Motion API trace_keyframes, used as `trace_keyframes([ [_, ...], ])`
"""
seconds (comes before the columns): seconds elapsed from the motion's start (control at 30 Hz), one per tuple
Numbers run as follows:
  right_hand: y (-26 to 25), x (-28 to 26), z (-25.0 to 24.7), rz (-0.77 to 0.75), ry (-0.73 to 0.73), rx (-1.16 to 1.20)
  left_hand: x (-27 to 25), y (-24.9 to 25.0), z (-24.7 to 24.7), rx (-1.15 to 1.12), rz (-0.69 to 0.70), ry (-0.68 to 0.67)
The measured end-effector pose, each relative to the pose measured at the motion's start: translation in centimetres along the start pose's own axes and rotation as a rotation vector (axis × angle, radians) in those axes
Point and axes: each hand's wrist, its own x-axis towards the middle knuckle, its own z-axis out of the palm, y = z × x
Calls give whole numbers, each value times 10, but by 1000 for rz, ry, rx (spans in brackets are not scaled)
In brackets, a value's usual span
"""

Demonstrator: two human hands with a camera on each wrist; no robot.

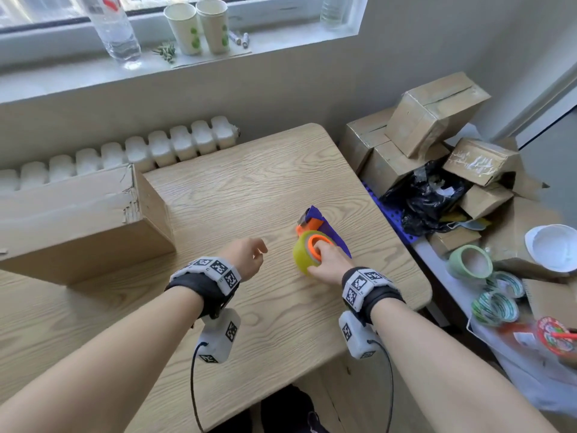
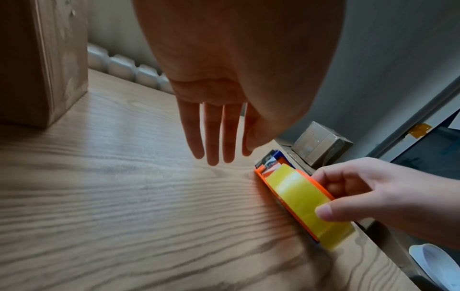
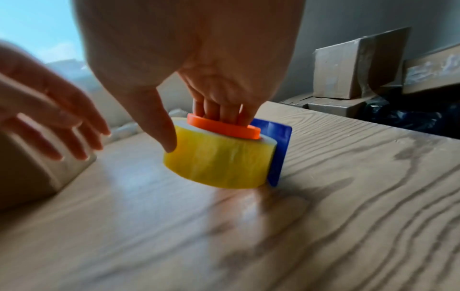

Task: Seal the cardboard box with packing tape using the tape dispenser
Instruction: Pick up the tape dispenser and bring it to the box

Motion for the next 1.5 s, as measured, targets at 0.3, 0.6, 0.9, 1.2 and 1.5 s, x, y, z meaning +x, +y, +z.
trace_keyframes([
  [0.3,-41,0,-40,-15,6,454,-20,6,-59,17,-5,100],
  [0.6,-126,-12,-91,-253,-1,491,-59,-29,-126,-2,-93,293],
  [0.9,-237,-35,-104,-506,-116,376,-117,-95,-192,-57,-92,477],
  [1.2,-329,-52,-76,-607,-167,215,-154,-163,-232,-16,13,474],
  [1.5,-357,-53,-61,-581,-169,193,-155,-195,-243,56,19,435],
])
